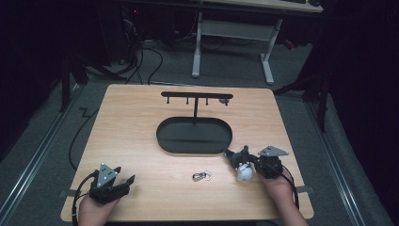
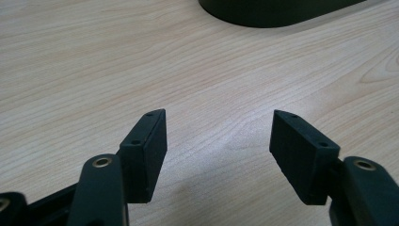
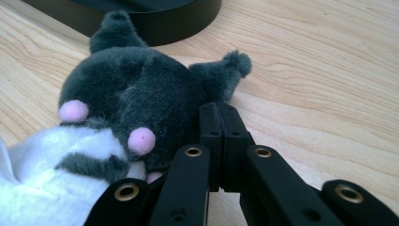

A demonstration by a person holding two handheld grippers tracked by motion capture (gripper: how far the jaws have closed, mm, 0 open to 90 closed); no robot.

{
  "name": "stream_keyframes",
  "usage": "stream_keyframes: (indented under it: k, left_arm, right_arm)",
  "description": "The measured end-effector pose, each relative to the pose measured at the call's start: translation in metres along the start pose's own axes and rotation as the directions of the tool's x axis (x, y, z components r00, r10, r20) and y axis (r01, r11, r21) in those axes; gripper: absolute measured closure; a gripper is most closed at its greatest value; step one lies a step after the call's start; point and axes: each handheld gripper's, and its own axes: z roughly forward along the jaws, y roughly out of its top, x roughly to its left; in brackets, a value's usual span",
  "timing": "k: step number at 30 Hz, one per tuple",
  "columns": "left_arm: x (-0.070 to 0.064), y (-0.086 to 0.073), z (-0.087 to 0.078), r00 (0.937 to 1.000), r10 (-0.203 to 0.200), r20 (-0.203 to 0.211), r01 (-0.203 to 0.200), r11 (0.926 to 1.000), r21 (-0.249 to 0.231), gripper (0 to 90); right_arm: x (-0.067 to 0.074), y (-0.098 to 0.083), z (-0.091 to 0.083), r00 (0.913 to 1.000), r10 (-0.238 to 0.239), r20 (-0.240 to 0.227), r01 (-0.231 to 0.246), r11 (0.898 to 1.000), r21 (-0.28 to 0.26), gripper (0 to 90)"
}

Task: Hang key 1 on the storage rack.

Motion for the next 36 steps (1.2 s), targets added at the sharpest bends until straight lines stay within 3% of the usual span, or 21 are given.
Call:
stream_keyframes:
  k: [15, 21, 25, 32, 36]
  left_arm:
    - [-0.003, -0.002, -0.003, 1.0, 0.006, -0.003, -0.006, 1.0, -0.002, 37.6]
    - [-0.004, 0.004, -0.002, 1.0, -0.008, 0.0, 0.008, 0.9998, -0.017, 38.1]
    - [-0.005, 0.012, 0.003, 0.9997, -0.015, 0.019, 0.015, 0.9993, -0.035, 37.9]
    - [-0.019, 0.032, 0.02, 0.9988, 0.035, 0.035, -0.034, 0.999, -0.029, 33.1]
    - [-0.024, 0.032, 0.026, 0.9969, 0.065, 0.045, -0.064, 0.9978, -0.014, 31.9]
  right_arm:
    - [0.001, 0.003, 0.006, 0.9999, -0.008, -0.005, 0.008, 1.0, 0.004, 90.0]
    - [-0.003, 0.001, -0.001, 0.9995, 0.027, 0.016, -0.027, 1.0, -0.011, 89.7]
    - [-0.005, -0.006, -0.007, 0.9981, 0.06, 0.014, -0.06, 0.998, -0.005, 83.9]
    - [-0.008, -0.026, -0.023, 0.9941, 0.101, 0.04, -0.102, 0.995, 0.018, 76.3]
    - [-0.006, -0.032, -0.031, 0.993, 0.113, 0.033, -0.115, 0.992, 0.046, 69.5]
